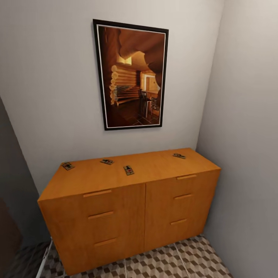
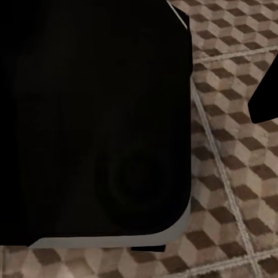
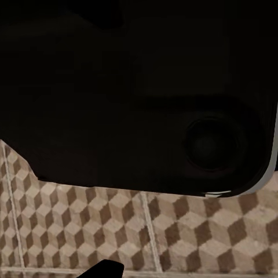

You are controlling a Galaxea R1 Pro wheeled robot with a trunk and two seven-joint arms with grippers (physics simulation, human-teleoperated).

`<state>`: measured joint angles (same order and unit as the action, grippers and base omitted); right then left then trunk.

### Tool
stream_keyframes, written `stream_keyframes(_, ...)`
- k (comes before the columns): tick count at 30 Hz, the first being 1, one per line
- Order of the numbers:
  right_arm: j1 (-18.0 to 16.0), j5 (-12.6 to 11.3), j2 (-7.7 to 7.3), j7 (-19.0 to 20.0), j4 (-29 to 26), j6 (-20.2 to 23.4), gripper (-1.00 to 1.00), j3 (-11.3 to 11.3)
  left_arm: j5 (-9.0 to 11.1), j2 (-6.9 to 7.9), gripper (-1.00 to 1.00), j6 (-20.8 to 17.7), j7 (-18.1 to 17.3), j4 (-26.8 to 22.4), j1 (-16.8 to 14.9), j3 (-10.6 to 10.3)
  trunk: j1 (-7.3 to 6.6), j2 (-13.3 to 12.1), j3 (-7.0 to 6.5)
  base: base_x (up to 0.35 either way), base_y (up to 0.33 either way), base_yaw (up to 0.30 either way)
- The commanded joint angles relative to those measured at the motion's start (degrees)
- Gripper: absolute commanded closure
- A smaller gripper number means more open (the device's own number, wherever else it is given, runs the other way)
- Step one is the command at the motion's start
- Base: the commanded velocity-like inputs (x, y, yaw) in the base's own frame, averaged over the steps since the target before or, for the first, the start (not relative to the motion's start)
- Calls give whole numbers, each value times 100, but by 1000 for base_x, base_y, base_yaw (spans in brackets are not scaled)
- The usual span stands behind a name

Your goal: Take the four mousetraps from the cabinet in the bathroom and place them on the bathroom floor. Make sure all four end up on the same floor surface, and ensure that at least two of them are either under or directly next to the same bathroom sink.

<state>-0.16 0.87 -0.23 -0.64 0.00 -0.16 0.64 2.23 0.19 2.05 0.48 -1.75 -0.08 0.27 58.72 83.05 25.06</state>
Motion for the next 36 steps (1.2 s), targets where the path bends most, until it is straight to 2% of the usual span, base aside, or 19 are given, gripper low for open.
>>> stream_keyframes(1, -2, 9, -1, -8, 0, -2, -100, 6, 23, -1, -100, 15, 5, 0, -1, 0, 0, 2, 5, 43, -22, 0)
stream_keyframes(36, -2, -8, -12, -14, 0, -1, -100, -4, 23, 0, -100, 15, 5, -1, -1, 0, 0, 2, 5, 4, -2, 0)
